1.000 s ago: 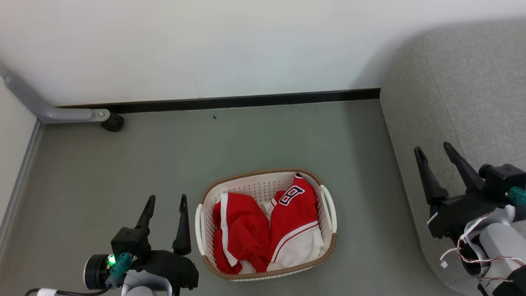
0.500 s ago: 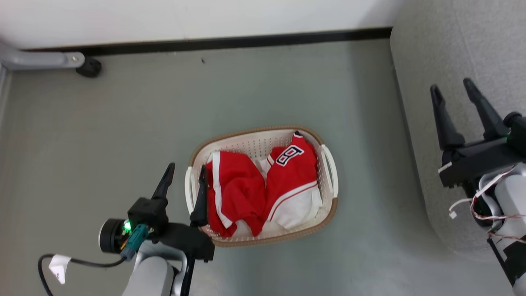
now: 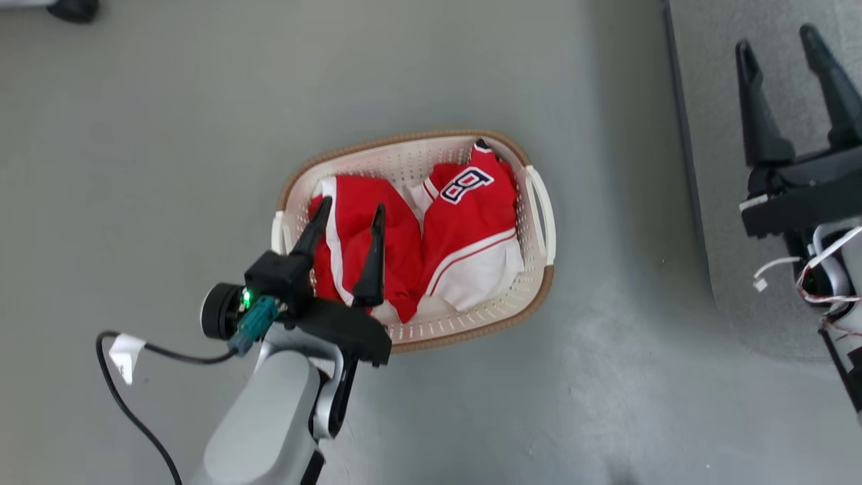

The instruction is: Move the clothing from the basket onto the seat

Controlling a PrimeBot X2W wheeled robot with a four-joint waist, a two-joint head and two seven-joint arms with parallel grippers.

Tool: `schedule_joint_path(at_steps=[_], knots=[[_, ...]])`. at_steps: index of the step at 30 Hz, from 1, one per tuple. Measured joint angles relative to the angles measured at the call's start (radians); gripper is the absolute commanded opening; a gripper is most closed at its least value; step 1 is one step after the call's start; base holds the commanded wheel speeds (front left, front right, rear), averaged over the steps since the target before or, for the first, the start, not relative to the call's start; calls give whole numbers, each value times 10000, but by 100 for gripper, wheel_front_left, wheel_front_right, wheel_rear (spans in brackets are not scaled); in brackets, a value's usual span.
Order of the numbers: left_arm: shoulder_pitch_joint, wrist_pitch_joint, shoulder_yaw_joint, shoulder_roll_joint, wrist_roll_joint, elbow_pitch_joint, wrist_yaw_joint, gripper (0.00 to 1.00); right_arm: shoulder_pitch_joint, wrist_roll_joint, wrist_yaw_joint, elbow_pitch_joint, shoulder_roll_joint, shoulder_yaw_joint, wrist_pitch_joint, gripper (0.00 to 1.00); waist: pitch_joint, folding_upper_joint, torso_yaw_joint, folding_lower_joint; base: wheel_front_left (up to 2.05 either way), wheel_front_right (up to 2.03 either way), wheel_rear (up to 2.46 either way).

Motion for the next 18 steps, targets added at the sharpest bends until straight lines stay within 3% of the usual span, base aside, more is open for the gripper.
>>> schedule_joint_path(at_steps=[11,18], knots=[[-1786,17,-677,-4,-577,1774,198,100,-680,-387,94,-755,-134,-104,-73,100,1463,1,-258,0,0,0,0],[-2715,579,-846,-10,-794,3001,416,100,-730,-474,136,-895,-13,-109,-73,100,2108,1,-507,-1,0,0,0]])
